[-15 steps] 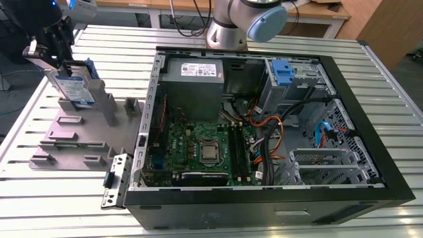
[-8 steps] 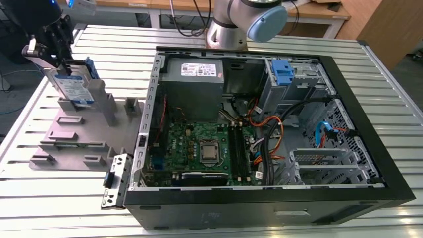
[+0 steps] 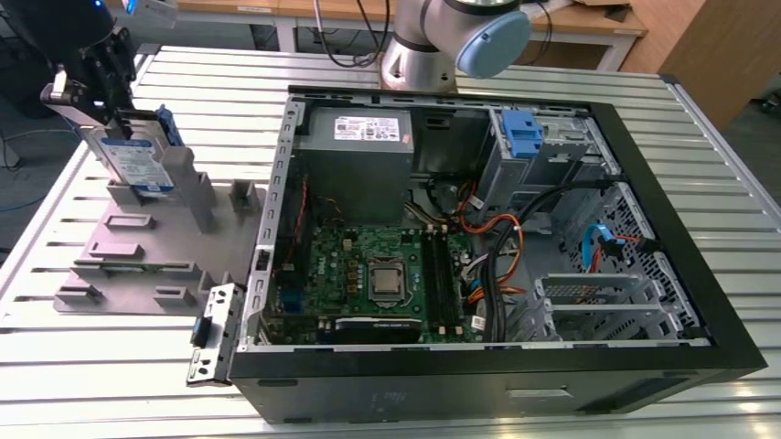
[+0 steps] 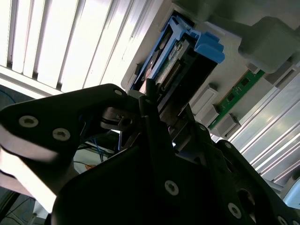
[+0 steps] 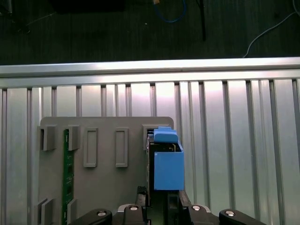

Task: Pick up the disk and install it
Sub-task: 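Pick up the disk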

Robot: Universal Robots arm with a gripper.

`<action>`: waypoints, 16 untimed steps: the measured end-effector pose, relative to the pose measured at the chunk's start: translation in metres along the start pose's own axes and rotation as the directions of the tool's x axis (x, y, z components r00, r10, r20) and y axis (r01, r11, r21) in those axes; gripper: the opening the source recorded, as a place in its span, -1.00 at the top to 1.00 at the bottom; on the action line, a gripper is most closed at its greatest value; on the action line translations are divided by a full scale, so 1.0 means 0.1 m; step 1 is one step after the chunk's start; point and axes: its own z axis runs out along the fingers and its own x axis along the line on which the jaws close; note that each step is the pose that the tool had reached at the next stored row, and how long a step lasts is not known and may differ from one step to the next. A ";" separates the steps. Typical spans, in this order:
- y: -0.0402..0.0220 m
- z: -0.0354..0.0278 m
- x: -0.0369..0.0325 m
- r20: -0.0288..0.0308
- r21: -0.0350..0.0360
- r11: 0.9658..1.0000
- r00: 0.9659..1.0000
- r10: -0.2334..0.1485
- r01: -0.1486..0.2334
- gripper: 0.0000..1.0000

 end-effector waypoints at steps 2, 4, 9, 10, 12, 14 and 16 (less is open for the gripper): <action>0.000 0.000 0.000 0.000 0.000 1.000 1.000 0.000 0.000 0.30; 0.000 0.000 0.000 0.000 0.000 1.000 1.000 0.000 0.000 0.30; 0.001 -0.024 -0.001 0.000 0.000 1.000 1.000 0.000 0.000 0.30; 0.002 -0.038 -0.001 0.000 0.000 1.000 1.000 0.000 0.000 0.30; 0.003 -0.059 -0.002 0.000 0.000 1.000 1.000 0.000 0.000 0.30; 0.003 -0.059 -0.002 0.000 0.000 1.000 1.000 0.000 0.000 0.30; 0.003 -0.060 -0.002 -0.002 0.000 1.000 1.000 0.000 0.000 0.30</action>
